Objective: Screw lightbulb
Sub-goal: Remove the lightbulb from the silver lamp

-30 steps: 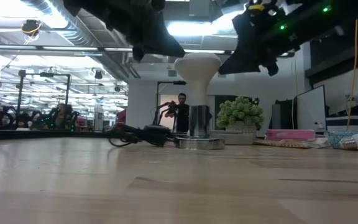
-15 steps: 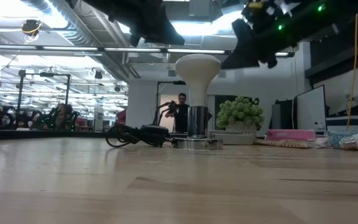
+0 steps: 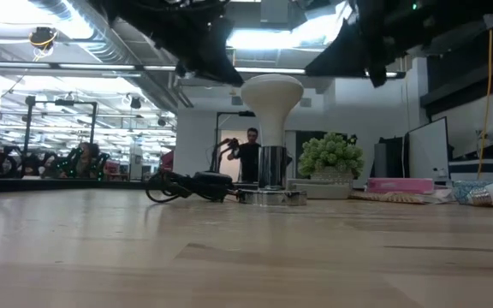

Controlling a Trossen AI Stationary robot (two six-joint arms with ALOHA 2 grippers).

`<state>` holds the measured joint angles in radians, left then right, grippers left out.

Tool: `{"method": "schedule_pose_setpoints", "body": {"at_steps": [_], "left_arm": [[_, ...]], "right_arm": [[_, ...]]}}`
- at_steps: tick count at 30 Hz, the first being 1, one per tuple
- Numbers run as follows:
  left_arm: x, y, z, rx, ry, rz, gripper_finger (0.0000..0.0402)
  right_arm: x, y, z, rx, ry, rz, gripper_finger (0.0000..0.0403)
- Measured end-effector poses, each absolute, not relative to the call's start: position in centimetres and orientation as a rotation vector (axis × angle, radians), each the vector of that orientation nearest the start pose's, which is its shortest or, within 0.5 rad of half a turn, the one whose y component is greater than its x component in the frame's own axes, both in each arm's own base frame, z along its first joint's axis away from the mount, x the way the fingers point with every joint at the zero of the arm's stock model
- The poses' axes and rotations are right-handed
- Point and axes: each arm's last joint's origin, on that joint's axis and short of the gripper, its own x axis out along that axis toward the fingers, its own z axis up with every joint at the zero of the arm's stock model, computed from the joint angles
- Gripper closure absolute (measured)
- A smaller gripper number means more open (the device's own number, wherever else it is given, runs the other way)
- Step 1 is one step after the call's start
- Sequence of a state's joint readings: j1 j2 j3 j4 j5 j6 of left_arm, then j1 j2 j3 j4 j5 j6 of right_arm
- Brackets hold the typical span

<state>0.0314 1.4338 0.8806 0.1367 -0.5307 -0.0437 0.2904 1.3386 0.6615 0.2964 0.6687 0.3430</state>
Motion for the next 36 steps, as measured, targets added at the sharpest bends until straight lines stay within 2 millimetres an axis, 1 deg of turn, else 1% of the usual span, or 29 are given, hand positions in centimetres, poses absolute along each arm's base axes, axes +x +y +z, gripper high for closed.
{"method": "schedule_pose_setpoints", "body": {"at_steps": [4, 7, 14, 18, 21, 26, 31, 36], "left_arm": [[30.8, 2.9, 24.7, 0.023, 0.428, 0.472, 0.0401], [30.8, 2.7, 24.6, 0.013, 0.433, 0.454, 0.0401], [30.7, 2.2, 24.1, -0.032, 0.481, 0.385, 0.0401], [30.8, 1.5, 24.1, -0.028, 0.480, 0.358, 0.0401], [30.8, 0.8, 24.1, -0.035, 0.479, 0.349, 0.0401], [30.8, -0.6, 24.2, -0.064, 0.470, 0.296, 0.0401], [30.8, -1.9, 24.2, -0.080, 0.459, 0.256, 0.0401], [30.9, -2.7, 24.5, -0.075, 0.421, 0.253, 0.0401]], "right_arm": [[27.3, 6.2, 20.5, 0.171, 0.300, -0.439, 0.0397], [27.8, 6.3, 19.8, 0.168, 0.297, -0.465, 0.0397], [27.9, 6.2, 19.7, 0.161, 0.286, -0.499, 0.0397], [27.8, 6.1, 19.7, 0.147, 0.279, -0.544, 0.0397], [27.9, 5.6, 19.6, 0.146, 0.279, -0.569, 0.0397], [28.1, 4.1, 19.6, 0.154, 0.275, -0.619, 0.0397], [28.4, 2.6, 19.6, 0.184, 0.284, -0.612, 0.0397], [28.6, 1.1, 19.6, 0.190, 0.292, -0.619, 0.0397]]}}
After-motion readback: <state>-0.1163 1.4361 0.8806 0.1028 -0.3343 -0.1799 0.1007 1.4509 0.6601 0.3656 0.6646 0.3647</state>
